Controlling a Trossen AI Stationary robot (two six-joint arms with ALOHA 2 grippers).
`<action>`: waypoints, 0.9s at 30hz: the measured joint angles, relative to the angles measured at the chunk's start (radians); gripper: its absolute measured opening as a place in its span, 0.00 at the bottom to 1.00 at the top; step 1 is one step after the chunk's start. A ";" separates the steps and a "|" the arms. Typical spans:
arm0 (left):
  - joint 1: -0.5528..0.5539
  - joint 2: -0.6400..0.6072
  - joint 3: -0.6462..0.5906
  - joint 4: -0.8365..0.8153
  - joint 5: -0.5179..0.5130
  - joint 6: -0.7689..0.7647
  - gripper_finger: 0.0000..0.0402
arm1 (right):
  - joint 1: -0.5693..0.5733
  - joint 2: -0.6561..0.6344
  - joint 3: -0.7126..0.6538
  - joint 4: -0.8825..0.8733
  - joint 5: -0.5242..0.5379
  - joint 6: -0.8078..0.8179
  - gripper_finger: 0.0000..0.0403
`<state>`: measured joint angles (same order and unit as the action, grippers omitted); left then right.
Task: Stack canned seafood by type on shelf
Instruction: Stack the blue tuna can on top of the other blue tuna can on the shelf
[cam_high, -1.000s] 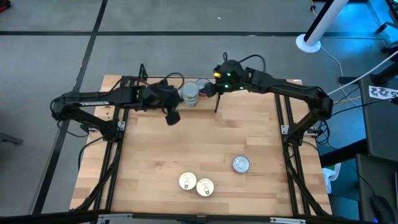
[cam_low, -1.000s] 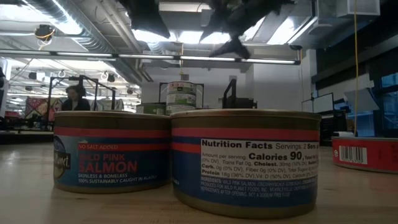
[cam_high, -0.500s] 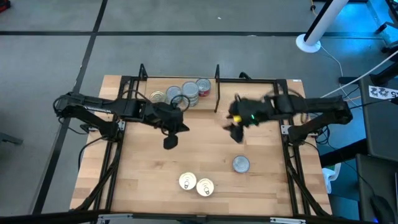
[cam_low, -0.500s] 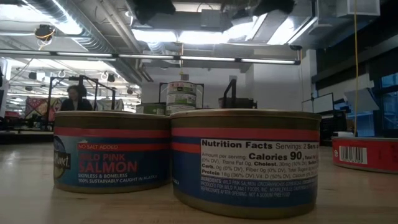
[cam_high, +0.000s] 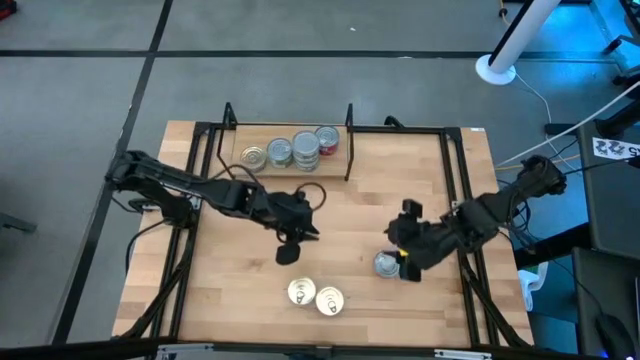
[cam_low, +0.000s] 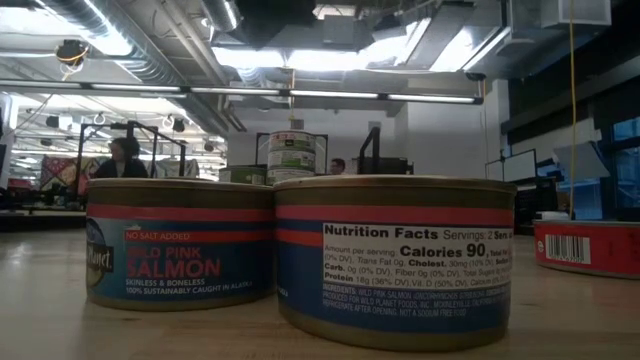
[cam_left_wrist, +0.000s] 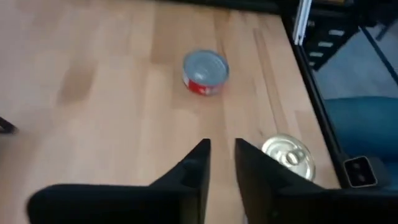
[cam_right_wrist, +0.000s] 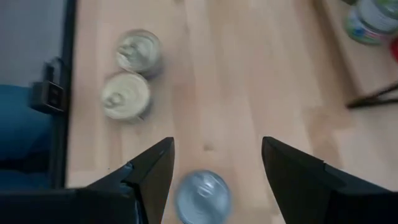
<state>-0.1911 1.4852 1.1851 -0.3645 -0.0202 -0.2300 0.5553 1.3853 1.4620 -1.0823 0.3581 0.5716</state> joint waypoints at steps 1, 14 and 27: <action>-0.009 0.008 0.000 -0.003 0.008 -0.016 0.20 | 0.012 0.000 -0.015 0.035 0.000 0.000 0.60; -0.083 0.177 0.000 -0.211 0.051 -0.252 0.35 | -0.053 0.001 -0.315 0.565 -0.105 0.000 0.60; -0.122 0.309 0.000 -0.188 0.212 -0.293 0.32 | -0.163 0.001 -0.523 0.803 -0.238 0.000 0.60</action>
<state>-0.3132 1.7940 1.1851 -0.5530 0.1921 -0.5233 0.3919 1.3865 0.9388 -0.2793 0.1197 0.5716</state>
